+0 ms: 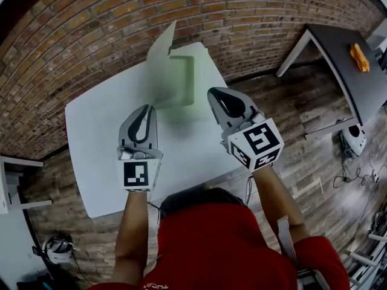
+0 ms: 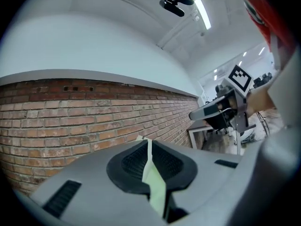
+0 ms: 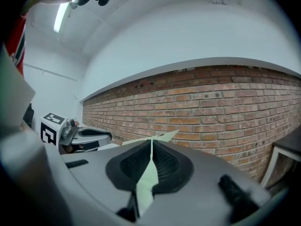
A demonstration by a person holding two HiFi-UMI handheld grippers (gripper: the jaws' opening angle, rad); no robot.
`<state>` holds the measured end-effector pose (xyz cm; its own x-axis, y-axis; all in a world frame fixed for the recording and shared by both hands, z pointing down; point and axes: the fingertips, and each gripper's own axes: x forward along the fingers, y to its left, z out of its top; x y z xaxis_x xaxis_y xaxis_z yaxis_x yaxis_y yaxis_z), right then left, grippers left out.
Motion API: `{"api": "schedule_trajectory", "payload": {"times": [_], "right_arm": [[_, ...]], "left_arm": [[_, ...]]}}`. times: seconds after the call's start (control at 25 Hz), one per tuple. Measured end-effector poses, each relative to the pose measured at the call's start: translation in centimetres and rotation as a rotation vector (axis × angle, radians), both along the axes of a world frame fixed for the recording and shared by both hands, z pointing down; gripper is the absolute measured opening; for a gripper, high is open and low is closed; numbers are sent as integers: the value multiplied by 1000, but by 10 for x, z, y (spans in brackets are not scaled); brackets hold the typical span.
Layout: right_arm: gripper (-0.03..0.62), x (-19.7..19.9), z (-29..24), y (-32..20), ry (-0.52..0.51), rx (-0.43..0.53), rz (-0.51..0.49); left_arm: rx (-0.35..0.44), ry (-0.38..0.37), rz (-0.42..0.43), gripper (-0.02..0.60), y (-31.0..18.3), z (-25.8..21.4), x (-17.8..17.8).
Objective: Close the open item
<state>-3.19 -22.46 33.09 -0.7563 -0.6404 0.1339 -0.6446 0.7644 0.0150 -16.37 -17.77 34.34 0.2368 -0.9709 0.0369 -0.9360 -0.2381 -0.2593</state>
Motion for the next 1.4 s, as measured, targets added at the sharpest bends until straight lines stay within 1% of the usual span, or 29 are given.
{"api": "schedule_trajectory", "payload": {"times": [0.12,0.16,0.24,0.4,0.44,0.48,0.56,0.72,0.96,1.08,1.24,1.4], "right_arm": [[34,0,8,-6,10,-19,1],[35,-1,11,-8,14,-29,0],[35,-1,19,-12,23,-56,-1],[40,-3,40,-19,45,-122,11],[52,-4,47,-19,49,-141,11],[91,-5,53,-19,54,-159,12],[117,-6,64,-21,66,-190,21],[165,-4,90,-26,84,-265,52],[215,-3,138,-32,99,-419,61],[224,-3,160,-36,111,-480,66],[227,-2,179,-37,105,-533,68],[227,-3,191,-41,69,-573,50]], "left_arm": [[-21,-44,9,17,-3,9,2],[-30,-53,11,26,-4,12,2],[-46,-60,16,114,-7,17,2],[-88,-90,21,153,-14,30,-2],[-98,-100,25,163,-16,34,-2],[-106,-111,30,178,-17,37,-3],[-118,-131,35,193,-21,42,-5],[-145,-150,40,207,-29,53,-9],[-179,-166,51,215,-43,67,-10],[-188,-167,54,215,-49,70,-10],[-195,-174,63,209,-55,70,-8],[-195,-173,76,164,-60,70,-4]]}}
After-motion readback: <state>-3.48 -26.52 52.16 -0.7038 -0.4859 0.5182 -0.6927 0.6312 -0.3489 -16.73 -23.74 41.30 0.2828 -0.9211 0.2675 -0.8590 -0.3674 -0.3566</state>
